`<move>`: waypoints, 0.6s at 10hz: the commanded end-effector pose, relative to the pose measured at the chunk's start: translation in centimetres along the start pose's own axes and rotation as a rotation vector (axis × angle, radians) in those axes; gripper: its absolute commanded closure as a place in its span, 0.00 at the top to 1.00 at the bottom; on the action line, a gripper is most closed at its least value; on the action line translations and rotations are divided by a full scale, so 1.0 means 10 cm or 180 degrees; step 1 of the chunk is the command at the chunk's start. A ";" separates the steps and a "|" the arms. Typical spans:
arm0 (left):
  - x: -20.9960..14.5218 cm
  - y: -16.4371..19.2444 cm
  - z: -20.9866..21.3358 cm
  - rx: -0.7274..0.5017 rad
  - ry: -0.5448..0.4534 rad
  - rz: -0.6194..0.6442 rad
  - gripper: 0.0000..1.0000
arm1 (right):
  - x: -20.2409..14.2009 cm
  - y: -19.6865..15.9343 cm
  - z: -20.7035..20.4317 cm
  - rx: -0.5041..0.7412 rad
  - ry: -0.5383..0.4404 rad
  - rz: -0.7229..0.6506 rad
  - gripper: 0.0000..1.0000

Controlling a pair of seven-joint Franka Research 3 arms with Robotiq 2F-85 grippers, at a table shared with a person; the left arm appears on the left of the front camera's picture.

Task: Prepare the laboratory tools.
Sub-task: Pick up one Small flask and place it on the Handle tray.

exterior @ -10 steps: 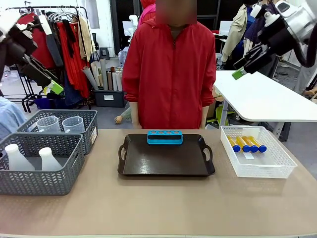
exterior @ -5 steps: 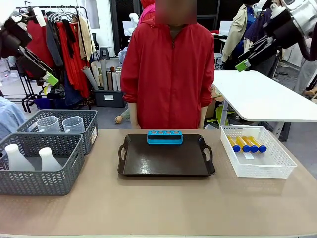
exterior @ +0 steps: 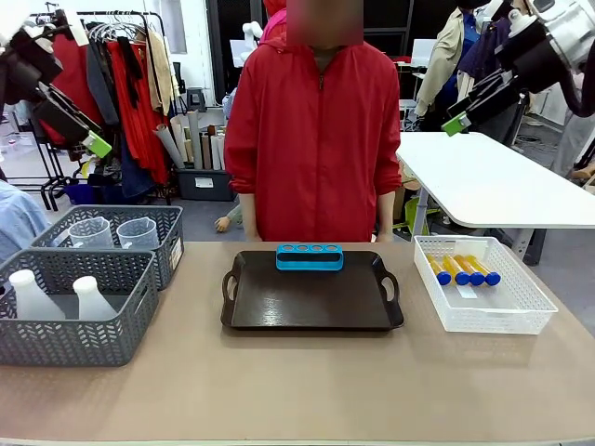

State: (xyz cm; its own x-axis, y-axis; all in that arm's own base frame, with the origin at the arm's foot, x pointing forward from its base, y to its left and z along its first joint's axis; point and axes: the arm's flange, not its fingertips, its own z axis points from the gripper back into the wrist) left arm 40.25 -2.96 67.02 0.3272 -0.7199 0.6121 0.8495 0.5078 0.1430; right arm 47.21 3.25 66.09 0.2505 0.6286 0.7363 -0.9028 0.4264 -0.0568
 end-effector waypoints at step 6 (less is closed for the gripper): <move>-0.01 0.00 0.01 0.0003 -0.0002 0.0005 1.00 | 0.00 0.01 0.03 -0.0009 -0.0006 0.0011 1.00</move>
State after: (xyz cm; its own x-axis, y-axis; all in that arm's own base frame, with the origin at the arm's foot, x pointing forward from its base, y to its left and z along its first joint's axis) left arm 40.25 -2.96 67.01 0.3274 -0.7198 0.6121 0.8496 0.5078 0.1428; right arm 47.21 3.13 66.11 0.2523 0.6285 0.7358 -0.9014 0.4292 -0.0576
